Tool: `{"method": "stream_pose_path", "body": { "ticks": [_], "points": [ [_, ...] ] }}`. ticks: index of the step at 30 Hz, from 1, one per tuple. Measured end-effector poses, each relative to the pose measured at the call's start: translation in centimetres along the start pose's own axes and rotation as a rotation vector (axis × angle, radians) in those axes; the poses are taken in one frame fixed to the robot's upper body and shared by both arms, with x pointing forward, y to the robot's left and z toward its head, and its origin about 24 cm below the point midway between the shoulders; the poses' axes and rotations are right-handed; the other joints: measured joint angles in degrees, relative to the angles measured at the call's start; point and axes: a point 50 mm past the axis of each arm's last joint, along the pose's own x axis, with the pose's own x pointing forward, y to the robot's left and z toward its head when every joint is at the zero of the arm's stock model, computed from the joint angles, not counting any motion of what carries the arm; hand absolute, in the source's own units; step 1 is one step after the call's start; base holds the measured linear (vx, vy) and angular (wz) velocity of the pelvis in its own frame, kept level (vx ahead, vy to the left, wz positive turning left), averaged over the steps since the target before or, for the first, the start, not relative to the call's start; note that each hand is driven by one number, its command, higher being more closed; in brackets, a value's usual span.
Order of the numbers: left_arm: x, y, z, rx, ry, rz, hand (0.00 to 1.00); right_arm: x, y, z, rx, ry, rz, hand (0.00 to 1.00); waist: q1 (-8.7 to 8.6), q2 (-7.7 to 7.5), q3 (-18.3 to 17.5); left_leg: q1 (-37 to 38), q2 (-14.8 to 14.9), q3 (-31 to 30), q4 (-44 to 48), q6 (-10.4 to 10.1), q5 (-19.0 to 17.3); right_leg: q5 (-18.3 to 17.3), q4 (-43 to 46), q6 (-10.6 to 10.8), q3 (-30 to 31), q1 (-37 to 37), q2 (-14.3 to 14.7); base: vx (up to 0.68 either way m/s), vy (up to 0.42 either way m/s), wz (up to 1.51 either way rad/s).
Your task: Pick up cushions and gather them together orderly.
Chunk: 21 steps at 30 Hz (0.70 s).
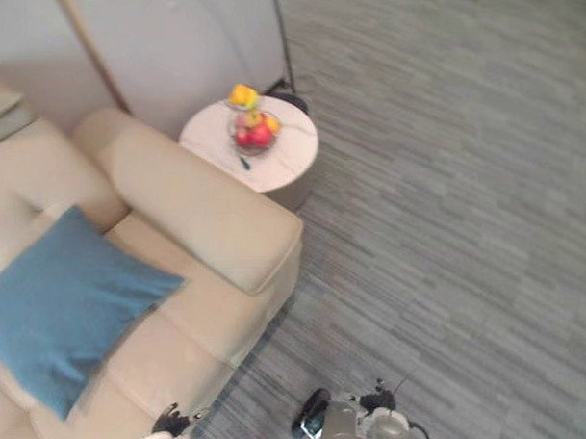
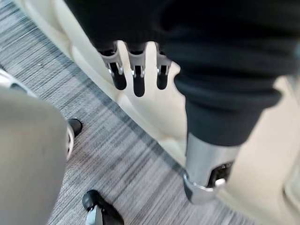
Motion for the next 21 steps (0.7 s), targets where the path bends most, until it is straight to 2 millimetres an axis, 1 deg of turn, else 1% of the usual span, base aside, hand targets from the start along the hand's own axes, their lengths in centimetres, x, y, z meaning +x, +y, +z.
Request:
{"method": "stream_pose_path", "body": {
  "ticks": [1,2,3,4,5,6,7,8,9,10,11,12,13,14,15,16,18,19,20,21],
  "points": [
    [0.0,0.0,0.0,-0.001,-0.001,0.001,0.0,0.0,0.0,0.0,-0.008,0.002,0.001,0.0,0.38,-0.34,0.2,-1.3,1.2,-1.7,4.0,0.2,-1.2,0.0,-0.7,0.0,1.0,0.6,0.6,0.13,-0.14,-1.07],
    [0.0,0.1,0.3,-0.009,-0.014,0.006,0.0,0.0,0.2,0.1,-0.024,-0.002,0.01,0.0,0.94,-0.45,0.5,-3.9,0.9,-6.6,10.7,0.6,-5.6,-0.3,-1.9,-0.6,5.2,1.5,2.2,0.13,-0.069,-1.34],
    [0.0,0.2,0.4,-0.019,-0.02,0.009,0.0,0.1,0.3,0.3,-0.032,-0.004,0.012,0.0,1.41,-0.37,0.6,-6.4,-2.0,-12.9,11.7,0.4,-8.1,-0.5,-2.7,-1.2,8.5,2.2,3.1,0.13,-0.032,-1.69],
    [0.1,0.2,0.6,-0.031,-0.029,0.01,0.0,0.1,0.3,0.2,-0.036,0.005,0.013,0.0,1.97,-0.38,0.8,-7.8,-5.5,-18.3,10.8,0.2,-9.7,-0.3,-3.3,-1.5,11.9,3.0,4.1,0.13,0.018,-2.12],
    [0.0,0.0,1.0,-0.037,-0.048,0.009,0.0,0.1,0.5,-0.3,-0.039,0.029,0.016,0.0,3.14,-0.4,0.9,-9.8,-9.8,-24.5,7.5,0.1,-11.1,0.0,-4.3,-1.8,17.4,4.4,5.5,0.12,0.048,-1.94],
    [0.0,0.1,1.0,-0.039,-0.051,0.008,0.0,0.1,0.6,-0.5,-0.04,0.036,0.018,0.0,3.22,-0.38,0.9,-10.7,-10.9,-26.5,6.3,0.3,-11.2,0.0,-4.6,-1.9,18.7,5.0,5.8,0.16,0.091,-2.28],
    [0.0,0.2,1.2,-0.047,-0.059,0.01,0.0,0.1,0.8,-0.4,-0.038,0.032,0.022,0.0,3.25,-0.36,0.9,-13.3,-14.1,-32.1,1.2,0.3,-11.2,0.0,-4.6,-1.7,23.0,5.6,6.2,0.18,0.162,-2.01],
    [0.0,0.1,1.3,-0.054,-0.069,0.008,0.0,0.0,0.8,-0.4,-0.04,0.029,0.02,0.0,3.3,-0.26,1.0,-15.6,-16.2,-37.6,-3.7,0.1,-10.8,-0.2,-4.6,-1.4,27.4,5.6,6.9,0.18,0.18,-2.09],
    [0.0,0.1,1.4,-0.058,-0.073,0.008,0.0,0.1,0.7,-0.4,-0.041,0.03,0.015,0.0,3.4,-0.17,0.9,-16.7,-16.8,-40.3,-6.2,-0.1,-10.1,-0.3,-4.6,-1.1,29.4,5.6,7.2,0.19,0.199,-2.01],
    [0.0,0.1,1.6,-0.073,-0.079,0.007,0.0,0.1,0.5,-0.5,-0.043,0.033,0.006,0.0,3.95,0.07,1.0,-17.8,-17.4,-45.2,-11.2,-0.5,-7.4,-0.4,-4.4,-0.2,33.5,5.6,7.9,0.2,0.182,-2.08],
    [0.0,0.0,1.5,-0.077,-0.078,0.007,0.0,0.0,0.3,-0.7,-0.044,0.036,0.001,0.0,4.87,0.53,0.9,-17.0,-17.0,-46.5,-13.1,-1.3,-1.7,-0.8,-4.1,1.8,37.6,5.5,8.9,0.24,0.199,-2.06],
    [0.0,-0.1,1.4,-0.08,-0.073,0.004,0.0,0.0,0.4,-0.6,-0.043,0.035,0.002,0.0,5.08,1.27,0.5,-16.0,-16.9,-46.1,-13.4,0.3,0.0,-0.9,-3.7,2.7,39.5,5.6,9.4,0.29,0.217,-1.73],
    [0.0,0.0,1.6,-0.076,-0.075,0.009,0.0,-0.1,0.8,-0.8,-0.032,0.032,0.009,0.0,5.1,-0.1,0.5,-15.0,-17.0,-43.1,-13.4,1.0,-0.8,-0.8,-3.7,4.4,41.2,5.5,8.6,0.31,0.222,-1.21],
    [0.0,0.1,1.7,-0.079,-0.078,0.009,0.0,-0.3,1.3,-0.9,-0.018,0.03,0.021,0.0,5.3,-1.18,0.4,-14.1,-17.0,-40.1,-13.3,1.8,-1.3,-0.7,-3.8,5.1,42.1,5.5,7.8,0.25,0.171,-0.97],
    [0.0,0.1,1.7,-0.078,-0.079,0.01,0.0,-0.4,1.6,-1.0,-0.015,0.034,0.026,0.0,5.44,-1.46,0.3,-13.9,-17.0,-39.1,-13.3,1.9,-1.4,-0.5,-3.9,5.3,42.3,5.3,7.6,0.25,0.168,-0.86],
    [0.1,0.0,1.8,-0.077,-0.079,0.009,0.0,-0.5,1.7,-1.2,-0.016,0.04,0.03,0.0,5.76,-1.68,0.2,-12.8,-17.3,-36.9,-13.8,1.9,-1.4,0.2,-4.8,6.5,43.2,5.6,7.3,0.21,0.111,-0.9],
    [0.1,0.0,1.8,-0.076,-0.074,0.009,0.0,-0.4,2.0,-0.9,-0.013,0.031,0.037,0.0,5.84,-1.53,0.3,-10.0,-17.4,-34.7,-15.4,2.4,-1.7,0.5,-4.7,7.1,43.3,6.0,6.8,0.22,0.088,-0.95],
    [0.1,0.0,1.5,-0.072,-0.062,0.01,0.0,-0.4,2.1,-0.7,-0.011,0.025,0.04,0.0,5.86,-1.19,0.3,-7.6,-16.9,-32.3,-16.6,3.2,-2.2,0.4,-3.6,8.5,40.7,5.8,6.3,0.15,0.021,-0.91],
    [0.1,0.1,1.5,-0.068,-0.057,0.01,0.0,-0.4,2.2,-0.5,-0.009,0.02,0.041,0.0,5.83,-0.96,0.5,-6.4,-16.5,-30.6,-17.5,3.2,-2.2,0.2,-2.2,9.0,36.5,4.9,5.6,0.13,0.005,-1.03],
    [0.1,0.1,1.5,-0.061,-0.056,0.009,0.0,-0.3,2.2,-0.2,-0.008,0.015,0.041,0.0,5.77,-0.78,0.6,-5.5,-16.2,-29.0,-18.4,3.2,-2.2,-0.4,-0.6,9.2,29.7,3.9,4.0,0.08,-0.011,-0.78]
  ]
}}
